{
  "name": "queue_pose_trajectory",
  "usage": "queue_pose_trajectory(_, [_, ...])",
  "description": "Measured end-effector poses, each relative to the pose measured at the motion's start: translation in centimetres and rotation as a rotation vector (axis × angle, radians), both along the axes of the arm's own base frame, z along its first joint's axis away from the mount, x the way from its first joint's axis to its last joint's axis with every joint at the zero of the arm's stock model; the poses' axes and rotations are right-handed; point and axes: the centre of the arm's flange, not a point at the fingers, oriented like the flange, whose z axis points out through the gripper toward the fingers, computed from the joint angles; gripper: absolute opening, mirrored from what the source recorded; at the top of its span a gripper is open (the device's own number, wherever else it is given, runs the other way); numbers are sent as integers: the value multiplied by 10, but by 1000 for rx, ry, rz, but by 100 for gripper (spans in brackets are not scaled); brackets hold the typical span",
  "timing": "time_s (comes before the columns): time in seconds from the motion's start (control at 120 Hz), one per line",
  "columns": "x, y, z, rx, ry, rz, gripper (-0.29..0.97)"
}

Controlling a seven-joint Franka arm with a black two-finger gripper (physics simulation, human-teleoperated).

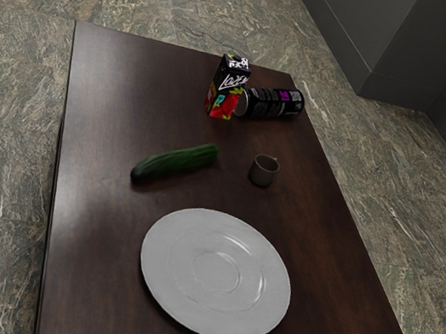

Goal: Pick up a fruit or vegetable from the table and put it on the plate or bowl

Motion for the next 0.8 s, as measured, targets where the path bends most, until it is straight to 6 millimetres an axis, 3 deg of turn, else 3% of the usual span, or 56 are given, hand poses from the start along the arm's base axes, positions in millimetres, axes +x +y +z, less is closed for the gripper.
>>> queue_pose_trajectory(0.133, [41,-19,8,90,-128,-140,66])
queue_pose_trajectory(0.175, [46,-19,10,95,-162,-158,66])
queue_pose_trajectory(0.217, [41,-7,13,86,-205,-138,66])
queue_pose_trajectory(0.258, [18,-7,87,189,-342,-121,66])
queue_pose_trajectory(0.283, [11,-17,116,228,-396,-135,66])
queue_pose_trajectory(0.317, [19,-34,130,253,-420,-169,66])
queue_pose_trajectory(0.367, [48,-67,130,256,-419,-246,66])
queue_pose_trajectory(0.483, [106,-160,113,211,-401,-454,66])
queue_pose_trajectory(0.542, [132,-206,81,146,-359,-556,66])
queue_pose_trajectory(0.592, [134,-246,33,31,-340,-675,66])
queue_pose_trajectory(0.608, [130,-241,21,8,-339,-674,65])
queue_pose_trajectory(0.65, [106,-184,-4,-15,-340,-569,65])
queue_pose_trajectory(0.683, [80,-158,-25,-26,-334,-510,66])
queue_pose_trajectory(0.733, [53,-156,-52,-17,-315,-475,66])
queue_pose_trajectory(0.8, [47,-172,-75,5,-308,-486,66])
